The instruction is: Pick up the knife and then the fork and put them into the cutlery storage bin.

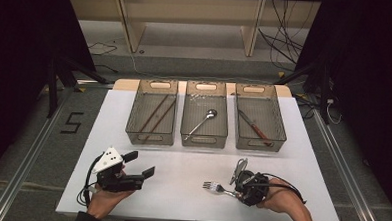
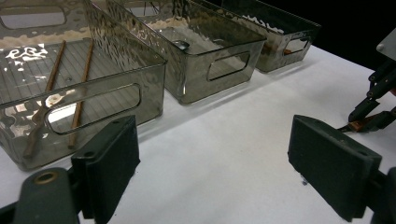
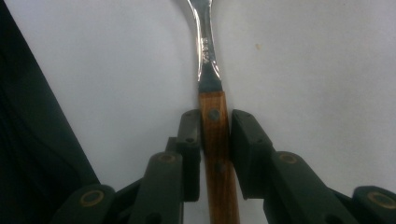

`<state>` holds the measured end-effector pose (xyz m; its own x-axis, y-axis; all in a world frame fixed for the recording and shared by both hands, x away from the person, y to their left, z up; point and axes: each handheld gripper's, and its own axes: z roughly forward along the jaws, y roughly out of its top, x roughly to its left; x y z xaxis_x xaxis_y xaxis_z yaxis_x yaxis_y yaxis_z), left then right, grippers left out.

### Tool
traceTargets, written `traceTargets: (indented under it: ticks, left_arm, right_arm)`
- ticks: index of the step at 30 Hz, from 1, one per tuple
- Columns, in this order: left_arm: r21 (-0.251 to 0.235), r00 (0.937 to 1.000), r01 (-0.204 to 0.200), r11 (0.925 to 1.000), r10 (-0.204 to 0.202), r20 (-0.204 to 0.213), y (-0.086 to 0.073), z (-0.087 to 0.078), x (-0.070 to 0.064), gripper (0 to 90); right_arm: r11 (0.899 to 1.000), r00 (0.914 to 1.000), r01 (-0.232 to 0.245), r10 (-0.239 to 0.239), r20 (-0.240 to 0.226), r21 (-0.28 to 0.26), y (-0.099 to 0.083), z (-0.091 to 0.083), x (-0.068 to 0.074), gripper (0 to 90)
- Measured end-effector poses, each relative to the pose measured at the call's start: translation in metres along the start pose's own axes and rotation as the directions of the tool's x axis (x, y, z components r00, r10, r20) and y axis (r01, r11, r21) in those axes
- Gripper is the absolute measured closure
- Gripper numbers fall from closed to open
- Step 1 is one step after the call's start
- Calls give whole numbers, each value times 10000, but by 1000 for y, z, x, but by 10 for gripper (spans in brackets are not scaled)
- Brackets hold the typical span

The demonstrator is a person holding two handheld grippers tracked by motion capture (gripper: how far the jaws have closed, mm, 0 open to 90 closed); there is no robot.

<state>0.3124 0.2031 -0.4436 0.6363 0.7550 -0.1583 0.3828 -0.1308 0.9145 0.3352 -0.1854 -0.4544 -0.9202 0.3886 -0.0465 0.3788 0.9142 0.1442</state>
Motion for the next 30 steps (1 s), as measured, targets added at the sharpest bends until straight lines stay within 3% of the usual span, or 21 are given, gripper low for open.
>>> traceTargets:
  ticks: [3,10,15,18,20,30]
  left_arm:
    - [-2,10000,0,10000,0,-1,0,0,0,161]
    - [-3,10000,9,10000,-9,-6,0,0,0,161]
    - [-8,10000,4,10000,-4,-6,0,0,0,161]
    - [-7,10000,1,10000,-1,-9,0,0,0,161]
    - [-9,10000,-1,10000,1,-19,0,0,0,161]
    - [-29,10000,0,10000,0,-37,0,0,0,161]
  right_arm:
    - [9994,9994,330,-331,84,117,1,0,2,770]
    - [9999,10000,43,-44,-66,-151,0,-3,0,774]
    - [9957,9997,-201,210,85,-908,-4,-13,-8,774]
    - [9827,9967,-794,812,41,-1672,-9,-22,-15,774]
    - [9685,9897,-1414,1426,-91,-2048,-11,-28,-18,774]
    - [9149,9734,-2191,2289,-111,-3392,-17,-47,-39,774]
